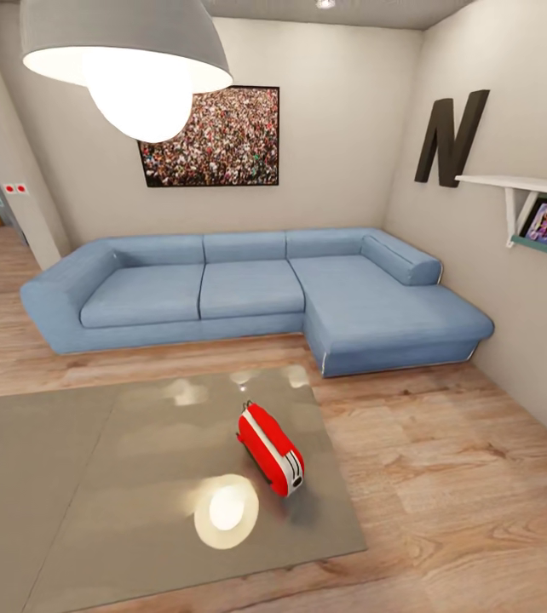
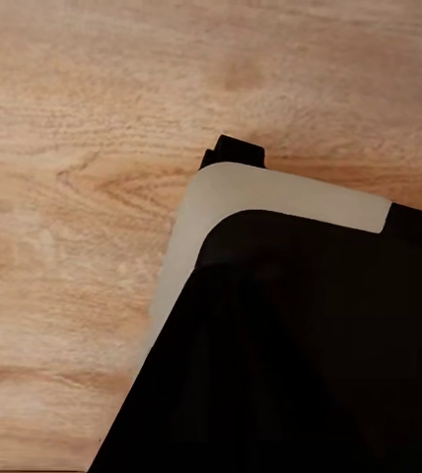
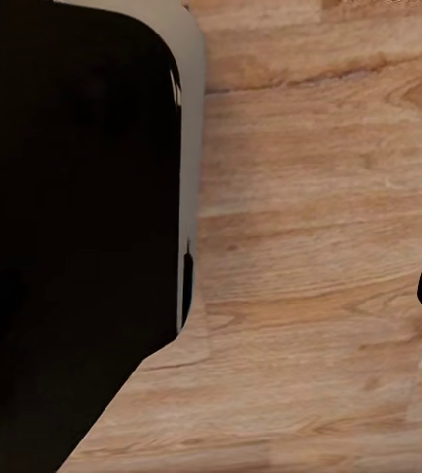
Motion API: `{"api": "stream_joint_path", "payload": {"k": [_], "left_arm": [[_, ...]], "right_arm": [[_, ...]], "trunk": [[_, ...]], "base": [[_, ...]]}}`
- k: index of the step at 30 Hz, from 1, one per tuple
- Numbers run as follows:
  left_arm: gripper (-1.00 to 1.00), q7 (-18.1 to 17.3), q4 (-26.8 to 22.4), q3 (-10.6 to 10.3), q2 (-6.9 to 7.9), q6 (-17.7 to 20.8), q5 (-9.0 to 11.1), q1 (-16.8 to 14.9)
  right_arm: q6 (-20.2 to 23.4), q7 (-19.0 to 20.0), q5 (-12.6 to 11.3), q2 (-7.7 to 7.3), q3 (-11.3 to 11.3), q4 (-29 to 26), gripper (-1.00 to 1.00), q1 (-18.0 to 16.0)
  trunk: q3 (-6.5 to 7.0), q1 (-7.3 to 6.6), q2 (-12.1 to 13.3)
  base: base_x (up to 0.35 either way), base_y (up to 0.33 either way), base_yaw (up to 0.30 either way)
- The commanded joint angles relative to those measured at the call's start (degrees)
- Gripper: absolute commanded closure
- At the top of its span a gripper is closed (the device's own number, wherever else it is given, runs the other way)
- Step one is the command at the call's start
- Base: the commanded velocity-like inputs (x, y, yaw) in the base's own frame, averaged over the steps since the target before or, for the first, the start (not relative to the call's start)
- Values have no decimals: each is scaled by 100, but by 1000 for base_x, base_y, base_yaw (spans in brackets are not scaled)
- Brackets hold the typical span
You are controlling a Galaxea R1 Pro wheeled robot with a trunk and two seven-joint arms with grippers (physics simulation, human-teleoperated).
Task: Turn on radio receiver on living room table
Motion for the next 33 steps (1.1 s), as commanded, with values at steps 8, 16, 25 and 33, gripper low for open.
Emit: {"api": "stream_joint_path", "payload": {"k": [8,16,25,33], "left_arm": [[100,840,44,-5,-291,-1,-23,-2],[100,1287,98,-5,-354,-6,-23,-2],[100,1979,107,-13,-489,-15,-37,-3],[100,2008,100,0,-483,-17,10,-1]], "right_arm": [[-93,-37,-19,14,-6,17,-100,-2],[-146,-38,-34,14,-7,26,-100,0],[-188,-38,-50,12,-13,26,-100,0],[-220,-38,-84,8,-37,26,-100,-4]], "trunk": [[73,0,0],[145,0,0],[199,0,0],[203,0,0]], "base": [[0,0,0],[0,0,0],[0,0,0],[0,0,0]]}}
